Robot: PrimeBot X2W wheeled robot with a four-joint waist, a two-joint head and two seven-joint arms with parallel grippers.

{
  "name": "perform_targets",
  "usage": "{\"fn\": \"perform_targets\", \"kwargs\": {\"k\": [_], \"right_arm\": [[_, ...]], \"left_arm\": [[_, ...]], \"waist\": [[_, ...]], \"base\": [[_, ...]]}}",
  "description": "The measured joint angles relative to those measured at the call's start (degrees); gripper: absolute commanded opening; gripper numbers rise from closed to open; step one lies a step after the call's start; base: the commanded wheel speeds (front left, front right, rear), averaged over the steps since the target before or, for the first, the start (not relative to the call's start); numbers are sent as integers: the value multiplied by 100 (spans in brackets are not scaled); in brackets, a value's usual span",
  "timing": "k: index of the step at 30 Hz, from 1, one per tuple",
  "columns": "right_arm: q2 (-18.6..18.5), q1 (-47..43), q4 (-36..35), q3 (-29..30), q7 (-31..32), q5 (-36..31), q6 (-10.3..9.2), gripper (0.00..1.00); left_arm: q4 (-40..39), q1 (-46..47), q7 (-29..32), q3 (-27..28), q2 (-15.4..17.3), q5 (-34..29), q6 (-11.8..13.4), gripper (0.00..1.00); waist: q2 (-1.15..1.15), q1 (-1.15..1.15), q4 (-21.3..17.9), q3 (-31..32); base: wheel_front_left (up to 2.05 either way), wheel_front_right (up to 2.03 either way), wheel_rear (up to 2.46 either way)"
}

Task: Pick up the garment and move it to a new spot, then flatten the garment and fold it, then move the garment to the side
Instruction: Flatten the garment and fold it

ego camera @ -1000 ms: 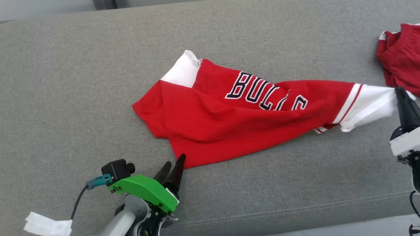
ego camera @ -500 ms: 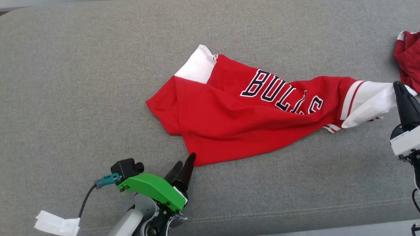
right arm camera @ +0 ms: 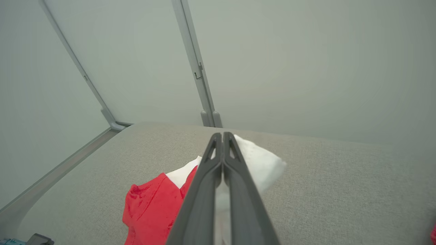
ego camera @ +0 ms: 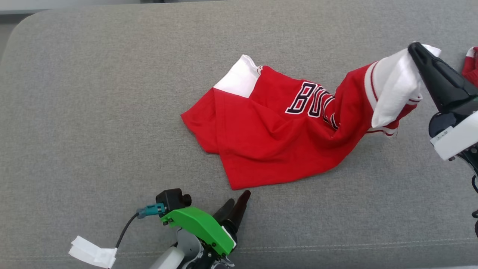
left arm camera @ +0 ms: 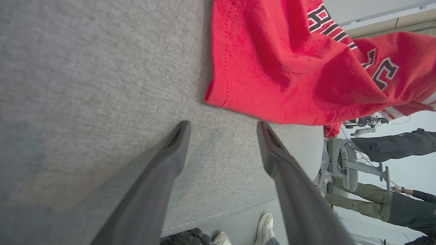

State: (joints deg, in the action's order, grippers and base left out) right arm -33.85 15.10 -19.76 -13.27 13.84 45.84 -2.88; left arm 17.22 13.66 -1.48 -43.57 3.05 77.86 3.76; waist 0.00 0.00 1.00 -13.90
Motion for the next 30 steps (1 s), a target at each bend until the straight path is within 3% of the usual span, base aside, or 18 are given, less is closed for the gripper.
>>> {"fn": "perform_targets", "kwargs": {"k": [5, 10, 19, 30], "right_arm": [[-164, 485, -252, -336, 635, 31, 80, 0], [-160, 1406, -238, -441, 1284, 193, -3, 0], [51, 2646, 728, -523, 2296, 303, -336, 0], [160, 3794, 1751, -869, 3069, -425, -427, 0]], "left_arm": [[71, -1, 51, -187, -36, 14, -79, 100], [126, -6, 34, -319, -49, 81, -145, 100], [7, -11, -67, -703, -30, 455, -310, 100], [-803, 182, -497, -1246, -27, 1102, -534, 100]], "waist": [[0, 0, 198, 60], [0, 0, 516, 129], [0, 0, 1168, 232], [0, 0, 1901, 28]], "base": [[0, 0, 0], [0, 0, 0], [0, 0, 0], [0, 0, 0]]}}
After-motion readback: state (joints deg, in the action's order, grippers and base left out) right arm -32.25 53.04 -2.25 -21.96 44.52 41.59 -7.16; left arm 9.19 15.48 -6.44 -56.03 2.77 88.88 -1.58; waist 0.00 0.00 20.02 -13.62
